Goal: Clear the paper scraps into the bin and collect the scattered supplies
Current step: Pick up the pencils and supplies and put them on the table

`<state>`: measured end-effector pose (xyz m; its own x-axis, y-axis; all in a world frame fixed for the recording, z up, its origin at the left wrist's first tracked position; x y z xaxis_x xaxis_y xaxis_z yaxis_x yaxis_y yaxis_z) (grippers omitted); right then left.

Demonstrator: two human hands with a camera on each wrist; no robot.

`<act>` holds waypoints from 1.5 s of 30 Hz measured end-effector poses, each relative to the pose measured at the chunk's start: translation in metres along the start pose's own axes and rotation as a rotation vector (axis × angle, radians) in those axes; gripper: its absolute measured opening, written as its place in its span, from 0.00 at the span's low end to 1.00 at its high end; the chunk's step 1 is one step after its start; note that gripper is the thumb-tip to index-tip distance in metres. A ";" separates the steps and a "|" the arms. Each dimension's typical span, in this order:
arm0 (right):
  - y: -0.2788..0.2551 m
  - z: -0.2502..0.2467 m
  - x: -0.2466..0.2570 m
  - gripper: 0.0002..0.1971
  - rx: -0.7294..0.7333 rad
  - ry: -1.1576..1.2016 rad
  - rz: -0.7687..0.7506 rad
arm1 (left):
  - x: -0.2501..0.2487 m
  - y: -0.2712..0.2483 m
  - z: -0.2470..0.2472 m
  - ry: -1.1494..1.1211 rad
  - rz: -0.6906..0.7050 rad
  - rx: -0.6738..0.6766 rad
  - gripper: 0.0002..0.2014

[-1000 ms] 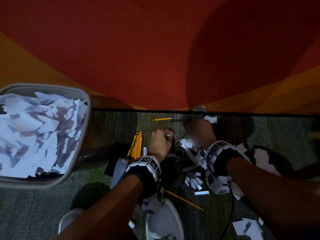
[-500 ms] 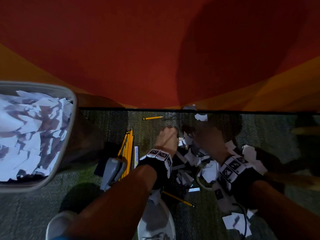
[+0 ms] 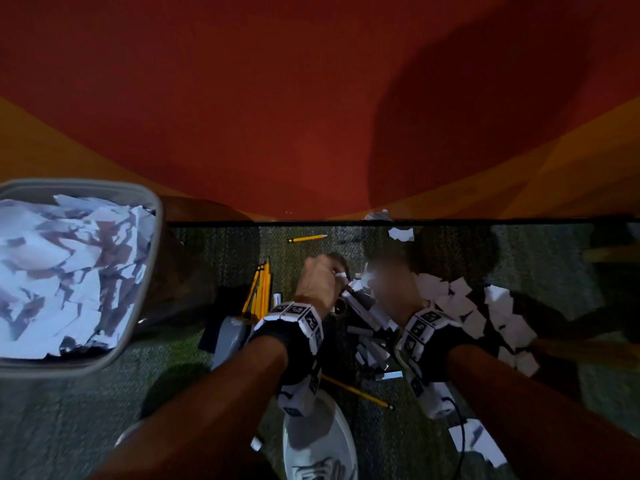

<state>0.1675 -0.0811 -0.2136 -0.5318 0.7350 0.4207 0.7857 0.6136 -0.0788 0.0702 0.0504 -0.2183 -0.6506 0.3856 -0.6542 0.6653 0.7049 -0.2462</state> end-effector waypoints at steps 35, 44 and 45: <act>0.004 -0.133 0.393 0.05 0.261 0.307 -0.460 | 0.020 -0.083 -0.420 0.398 0.094 -0.098 0.12; 0.023 -0.128 0.366 0.16 0.326 0.529 -0.193 | 0.019 -0.075 -0.428 0.376 0.103 -0.189 0.16; 0.024 -0.129 0.362 0.16 0.314 0.533 -0.186 | 0.017 -0.075 -0.427 0.368 0.108 -0.184 0.18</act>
<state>0.0349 0.1629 0.0529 -0.3572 0.4137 0.8374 0.5228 0.8315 -0.1878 -0.1472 0.2582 0.0939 -0.6902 0.6267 -0.3617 0.6823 0.7301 -0.0369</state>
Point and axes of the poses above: each hand's wrist, its own y-axis towards the middle knuckle, its own z-axis out of the palm, x = y × z, the point moved 3 cm from there along y, towards the middle knuckle, and after that the axes turned 14 degrees about -x, right-handed, at the moved point
